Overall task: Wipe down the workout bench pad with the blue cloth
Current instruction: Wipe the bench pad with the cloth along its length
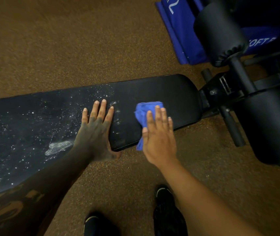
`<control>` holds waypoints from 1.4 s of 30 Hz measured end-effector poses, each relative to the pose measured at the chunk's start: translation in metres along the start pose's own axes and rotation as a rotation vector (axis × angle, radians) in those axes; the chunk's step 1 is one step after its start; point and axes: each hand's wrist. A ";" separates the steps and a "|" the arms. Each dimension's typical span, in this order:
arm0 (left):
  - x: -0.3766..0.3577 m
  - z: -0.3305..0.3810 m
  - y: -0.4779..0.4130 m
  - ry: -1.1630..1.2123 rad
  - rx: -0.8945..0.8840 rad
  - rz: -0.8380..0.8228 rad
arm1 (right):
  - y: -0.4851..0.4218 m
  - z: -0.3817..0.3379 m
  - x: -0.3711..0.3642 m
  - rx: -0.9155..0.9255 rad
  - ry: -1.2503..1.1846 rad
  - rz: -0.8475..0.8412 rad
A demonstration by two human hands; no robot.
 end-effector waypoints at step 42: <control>-0.005 -0.034 0.040 0.127 0.220 -0.015 | -0.112 -0.110 -0.002 0.128 0.013 -0.099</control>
Point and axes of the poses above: each hand's wrist, its own y-axis away from the middle knuckle, its own x-axis out of the back of the hand, z = x × y, and after that the axes turned 1 degree about -x, right-handed
